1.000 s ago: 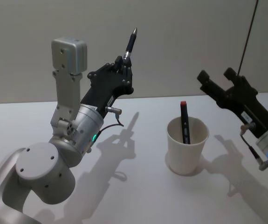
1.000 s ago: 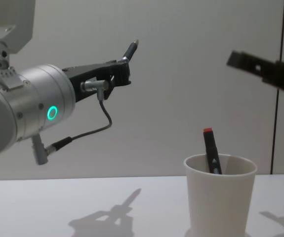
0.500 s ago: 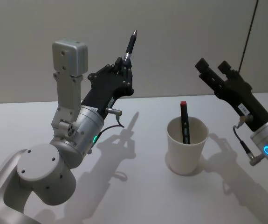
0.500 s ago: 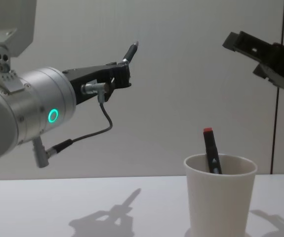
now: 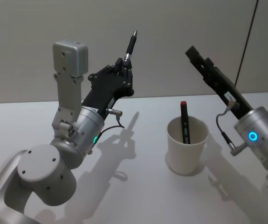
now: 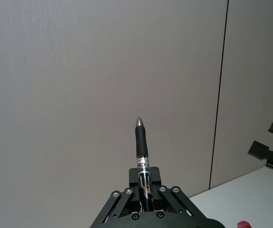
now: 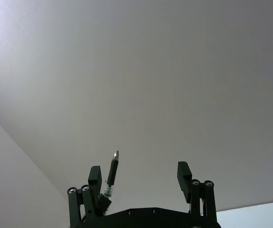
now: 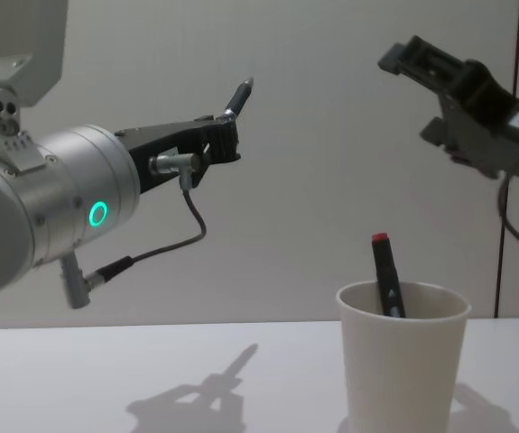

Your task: Place the pen into the pen holder.

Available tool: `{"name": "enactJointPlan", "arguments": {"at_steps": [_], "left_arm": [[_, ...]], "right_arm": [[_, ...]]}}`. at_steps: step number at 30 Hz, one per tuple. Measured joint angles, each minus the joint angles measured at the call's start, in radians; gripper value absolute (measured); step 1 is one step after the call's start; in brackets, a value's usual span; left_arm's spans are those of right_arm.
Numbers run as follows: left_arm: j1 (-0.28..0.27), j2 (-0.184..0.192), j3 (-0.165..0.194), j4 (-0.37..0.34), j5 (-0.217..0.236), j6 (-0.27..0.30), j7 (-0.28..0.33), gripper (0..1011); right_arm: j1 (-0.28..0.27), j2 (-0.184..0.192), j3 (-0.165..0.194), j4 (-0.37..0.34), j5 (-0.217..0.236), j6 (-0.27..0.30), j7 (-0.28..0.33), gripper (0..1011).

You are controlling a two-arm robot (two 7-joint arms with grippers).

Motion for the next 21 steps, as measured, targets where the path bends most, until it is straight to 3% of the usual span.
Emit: {"name": "enactJointPlan", "arguments": {"at_steps": [11, 21], "left_arm": [[0.0, 0.0, 0.0, 0.0, 0.0, -0.001, -0.001, 141], [-0.008, 0.001, 0.0, -0.004, 0.028, 0.007, -0.034, 141]], "right_arm": [[0.051, -0.055, -0.012, 0.04, 0.158, 0.062, -0.042, 1001], [0.049, -0.05, -0.013, 0.022, 0.223, 0.102, -0.079, 1001]]}}
